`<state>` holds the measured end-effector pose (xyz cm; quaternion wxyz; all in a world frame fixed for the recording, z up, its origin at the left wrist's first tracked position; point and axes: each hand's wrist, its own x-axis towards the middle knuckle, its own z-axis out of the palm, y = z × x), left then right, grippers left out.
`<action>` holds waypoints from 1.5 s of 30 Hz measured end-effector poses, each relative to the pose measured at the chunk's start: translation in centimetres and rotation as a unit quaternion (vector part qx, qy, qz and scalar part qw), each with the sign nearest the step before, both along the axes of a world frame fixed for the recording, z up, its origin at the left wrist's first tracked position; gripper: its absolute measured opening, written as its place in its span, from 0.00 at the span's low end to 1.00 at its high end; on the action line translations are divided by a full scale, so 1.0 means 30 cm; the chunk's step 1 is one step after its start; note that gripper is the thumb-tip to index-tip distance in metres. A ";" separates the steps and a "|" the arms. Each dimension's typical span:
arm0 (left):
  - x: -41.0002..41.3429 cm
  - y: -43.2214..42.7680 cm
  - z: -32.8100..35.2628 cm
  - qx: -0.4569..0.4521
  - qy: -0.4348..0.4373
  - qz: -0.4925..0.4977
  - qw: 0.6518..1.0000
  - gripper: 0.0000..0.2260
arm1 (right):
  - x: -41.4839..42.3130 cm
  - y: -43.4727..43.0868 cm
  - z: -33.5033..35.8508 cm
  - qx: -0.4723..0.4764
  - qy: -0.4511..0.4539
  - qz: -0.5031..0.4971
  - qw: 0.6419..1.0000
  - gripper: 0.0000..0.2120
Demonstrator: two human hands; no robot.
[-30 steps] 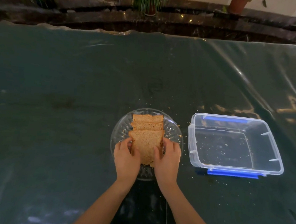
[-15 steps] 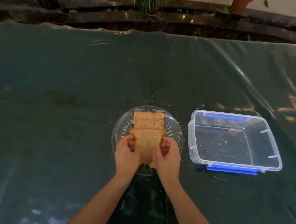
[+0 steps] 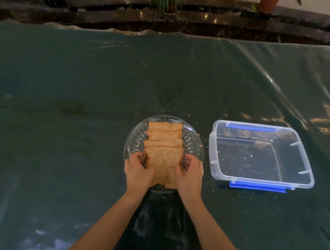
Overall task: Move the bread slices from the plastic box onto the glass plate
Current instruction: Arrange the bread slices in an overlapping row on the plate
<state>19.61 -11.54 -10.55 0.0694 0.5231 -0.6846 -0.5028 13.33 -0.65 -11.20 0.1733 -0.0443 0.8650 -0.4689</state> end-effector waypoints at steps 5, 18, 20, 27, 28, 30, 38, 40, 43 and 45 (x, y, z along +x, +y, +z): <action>0.001 0.001 -0.006 0.002 -0.015 -0.003 1.000 0.27 | -0.015 -0.005 -0.001 0.033 -0.016 0.032 0.999 0.19; -0.046 -0.005 -0.019 -0.008 -0.019 -0.038 0.999 0.24 | -0.040 -0.049 -0.020 0.104 -0.001 0.071 0.992 0.22; -0.060 -0.010 -0.021 -0.009 -0.024 -0.039 0.999 0.24 | -0.052 -0.058 -0.021 0.108 0.005 0.071 0.992 0.21; -0.055 -0.014 -0.024 -0.011 -0.009 -0.016 1.000 0.25 | -0.052 -0.060 -0.018 0.114 0.046 0.051 0.991 0.22; -0.044 -0.010 -0.024 -0.016 0.002 -0.001 1.000 0.25 | -0.043 -0.056 -0.017 0.106 0.059 0.039 0.992 0.21; -0.029 -0.001 -0.024 -0.028 0.019 0.013 0.999 0.24 | -0.024 -0.049 -0.015 0.093 0.073 0.022 0.993 0.18; -0.033 0.010 -0.033 0.011 0.043 0.026 0.999 0.20 | -0.012 -0.050 0.003 0.068 0.085 0.001 0.994 0.10; -0.024 0.009 -0.038 0.014 0.041 0.031 0.999 0.20 | -0.012 -0.045 0.006 0.056 0.086 -0.006 0.995 0.08; -0.006 0.010 -0.046 0.011 0.037 0.030 0.999 0.19 | -0.003 -0.038 0.003 0.039 0.084 -0.015 0.996 0.08; -0.001 0.009 -0.049 0.009 0.034 0.026 0.999 0.19 | 0.001 -0.036 -0.006 0.047 0.080 -0.012 0.996 0.10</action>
